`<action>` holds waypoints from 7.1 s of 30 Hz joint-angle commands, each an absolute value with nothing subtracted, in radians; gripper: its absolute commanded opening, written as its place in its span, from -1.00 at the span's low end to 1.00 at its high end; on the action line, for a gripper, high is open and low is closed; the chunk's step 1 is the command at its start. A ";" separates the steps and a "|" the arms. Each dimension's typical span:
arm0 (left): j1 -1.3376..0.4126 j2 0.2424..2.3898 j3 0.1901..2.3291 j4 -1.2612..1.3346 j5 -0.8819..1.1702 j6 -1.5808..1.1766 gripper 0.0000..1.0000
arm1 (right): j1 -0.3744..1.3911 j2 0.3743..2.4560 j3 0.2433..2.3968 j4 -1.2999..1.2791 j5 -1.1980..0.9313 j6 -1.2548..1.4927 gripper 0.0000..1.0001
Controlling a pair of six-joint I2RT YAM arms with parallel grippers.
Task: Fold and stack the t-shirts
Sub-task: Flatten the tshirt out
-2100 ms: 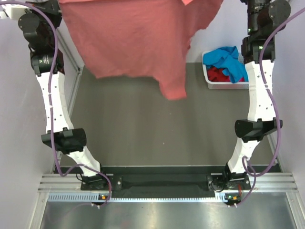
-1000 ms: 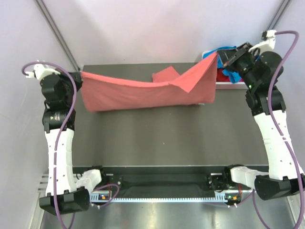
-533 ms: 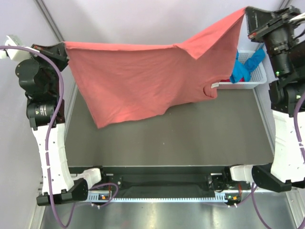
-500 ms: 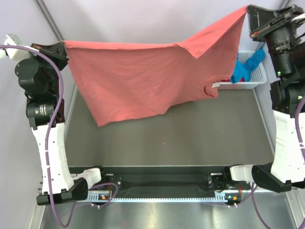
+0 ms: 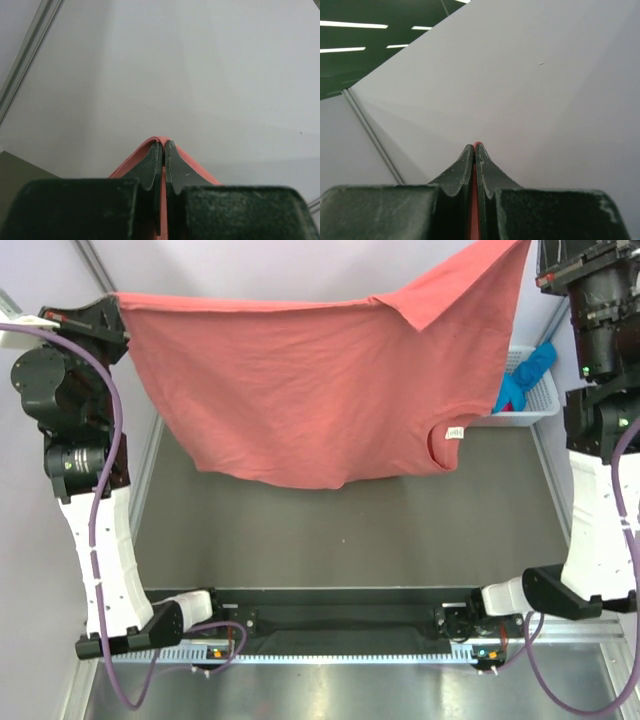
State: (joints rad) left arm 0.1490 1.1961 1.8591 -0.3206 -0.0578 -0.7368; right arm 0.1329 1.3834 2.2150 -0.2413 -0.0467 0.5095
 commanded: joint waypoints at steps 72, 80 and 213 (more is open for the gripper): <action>0.003 0.403 0.861 -1.134 -0.575 -1.088 -1.00 | 0.305 0.705 0.735 -0.862 -0.405 0.572 -1.00; 0.005 0.771 0.893 -1.094 -0.486 -1.013 0.13 | 0.316 1.011 0.784 -0.818 -0.417 0.493 -0.47; 0.038 1.571 1.230 -0.693 0.225 -0.456 0.07 | 0.459 1.940 1.443 -0.701 -0.207 0.226 -0.08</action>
State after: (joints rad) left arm 0.0280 1.6146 1.2411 -0.7097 0.2199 -0.4717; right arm 0.4541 1.9469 1.4269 -0.6918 -0.2325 0.2356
